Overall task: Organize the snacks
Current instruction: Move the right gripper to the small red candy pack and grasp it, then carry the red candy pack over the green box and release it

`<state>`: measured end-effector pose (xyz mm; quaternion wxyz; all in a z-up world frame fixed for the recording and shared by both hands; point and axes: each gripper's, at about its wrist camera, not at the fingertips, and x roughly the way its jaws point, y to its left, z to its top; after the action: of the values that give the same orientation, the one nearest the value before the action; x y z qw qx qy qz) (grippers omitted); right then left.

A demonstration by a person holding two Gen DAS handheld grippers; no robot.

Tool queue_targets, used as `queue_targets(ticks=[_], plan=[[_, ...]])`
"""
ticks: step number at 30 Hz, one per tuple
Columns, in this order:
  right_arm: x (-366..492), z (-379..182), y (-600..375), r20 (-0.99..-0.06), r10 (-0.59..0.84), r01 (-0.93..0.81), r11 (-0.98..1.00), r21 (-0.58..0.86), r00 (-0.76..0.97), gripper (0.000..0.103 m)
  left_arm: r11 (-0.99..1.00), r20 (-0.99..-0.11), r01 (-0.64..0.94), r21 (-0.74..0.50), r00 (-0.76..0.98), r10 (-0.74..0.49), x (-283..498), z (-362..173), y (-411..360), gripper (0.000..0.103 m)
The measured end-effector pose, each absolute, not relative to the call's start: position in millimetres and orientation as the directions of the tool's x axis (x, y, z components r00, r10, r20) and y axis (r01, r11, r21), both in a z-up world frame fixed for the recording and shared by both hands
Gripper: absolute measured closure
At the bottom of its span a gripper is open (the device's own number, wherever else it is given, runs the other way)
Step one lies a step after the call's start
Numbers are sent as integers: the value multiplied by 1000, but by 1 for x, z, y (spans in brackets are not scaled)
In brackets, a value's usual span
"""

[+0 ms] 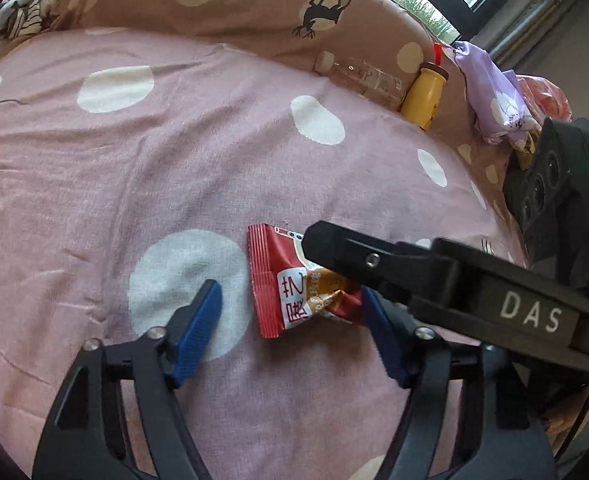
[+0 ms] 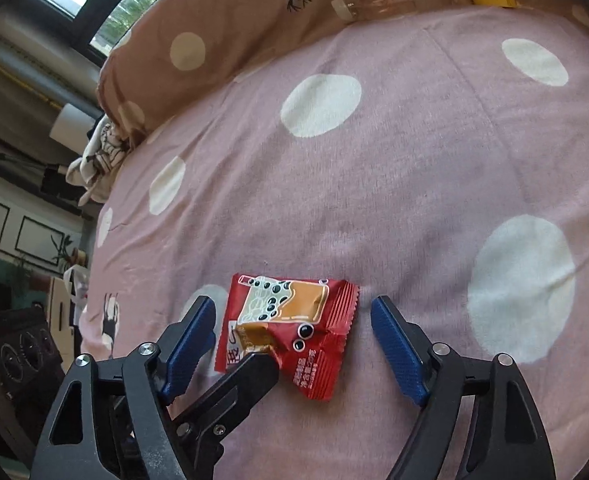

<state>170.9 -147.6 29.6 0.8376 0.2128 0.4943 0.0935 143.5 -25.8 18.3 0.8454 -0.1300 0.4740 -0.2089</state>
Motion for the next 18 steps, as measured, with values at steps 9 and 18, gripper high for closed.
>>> queue_targets(ticks=[9, 18], plan=[[163, 41, -142, -811, 316, 60, 917, 394, 493, 44, 890, -748, 240, -387, 483, -455, 132, 31, -31, 61], [83, 102, -165, -717, 301, 44, 907, 420, 629, 44, 874, -673, 353, -333, 560, -483, 67, 92, -55, 60]])
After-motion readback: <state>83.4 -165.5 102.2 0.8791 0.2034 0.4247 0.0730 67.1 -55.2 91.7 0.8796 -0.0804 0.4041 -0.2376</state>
